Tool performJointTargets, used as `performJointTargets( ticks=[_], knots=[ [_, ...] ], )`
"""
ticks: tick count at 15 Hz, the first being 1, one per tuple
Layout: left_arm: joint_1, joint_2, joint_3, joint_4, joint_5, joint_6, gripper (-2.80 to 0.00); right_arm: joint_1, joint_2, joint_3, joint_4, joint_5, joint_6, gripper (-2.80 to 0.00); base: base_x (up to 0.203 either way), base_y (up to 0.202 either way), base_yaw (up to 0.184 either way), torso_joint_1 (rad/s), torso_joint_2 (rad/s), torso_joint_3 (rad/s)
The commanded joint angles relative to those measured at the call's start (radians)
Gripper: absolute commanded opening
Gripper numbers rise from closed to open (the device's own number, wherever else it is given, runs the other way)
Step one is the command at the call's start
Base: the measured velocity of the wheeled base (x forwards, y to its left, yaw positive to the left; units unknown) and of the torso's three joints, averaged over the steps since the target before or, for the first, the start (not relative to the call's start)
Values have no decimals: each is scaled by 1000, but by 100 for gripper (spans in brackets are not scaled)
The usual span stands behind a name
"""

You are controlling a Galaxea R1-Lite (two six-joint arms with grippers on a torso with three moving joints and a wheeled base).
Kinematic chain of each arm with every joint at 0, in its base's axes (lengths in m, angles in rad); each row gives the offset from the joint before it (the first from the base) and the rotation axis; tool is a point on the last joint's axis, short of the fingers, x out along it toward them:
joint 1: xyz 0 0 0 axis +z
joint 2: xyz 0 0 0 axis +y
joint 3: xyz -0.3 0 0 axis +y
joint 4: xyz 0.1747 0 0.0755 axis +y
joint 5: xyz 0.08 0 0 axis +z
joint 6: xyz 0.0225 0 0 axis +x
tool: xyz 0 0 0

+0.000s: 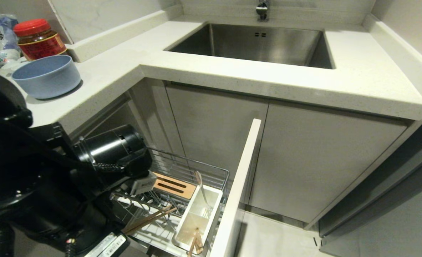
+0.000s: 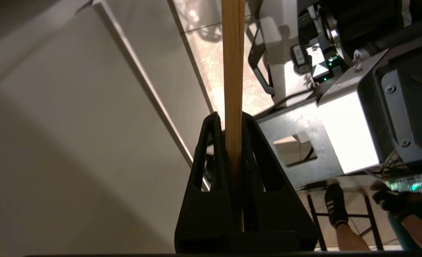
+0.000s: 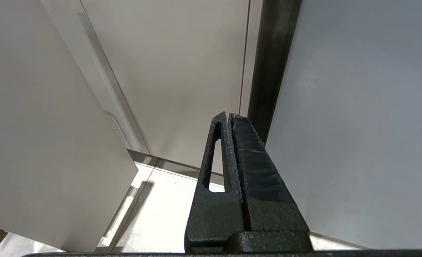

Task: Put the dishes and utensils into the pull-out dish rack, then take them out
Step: Pick up the chopsticks and place it in the cupboard

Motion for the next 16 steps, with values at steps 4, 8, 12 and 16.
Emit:
performJointTargets(
  ticks=[4,8,12,16],
  knots=[
    [-37,120,25,-21,64,105,-280,0,-1,26,-1,0,0,-280,0,0,0,0,0,0],
    [-81,175,31,-53,103,107,-280,0,-1,26,-1,0,0,-280,0,0,0,0,0,0],
    [-83,234,24,-75,104,107,-280,0,-1,26,0,0,0,-280,0,0,0,0,0,0],
    [-83,283,21,-117,105,107,-280,0,-1,26,19,0,0,-280,0,0,0,0,0,0]
  ],
)
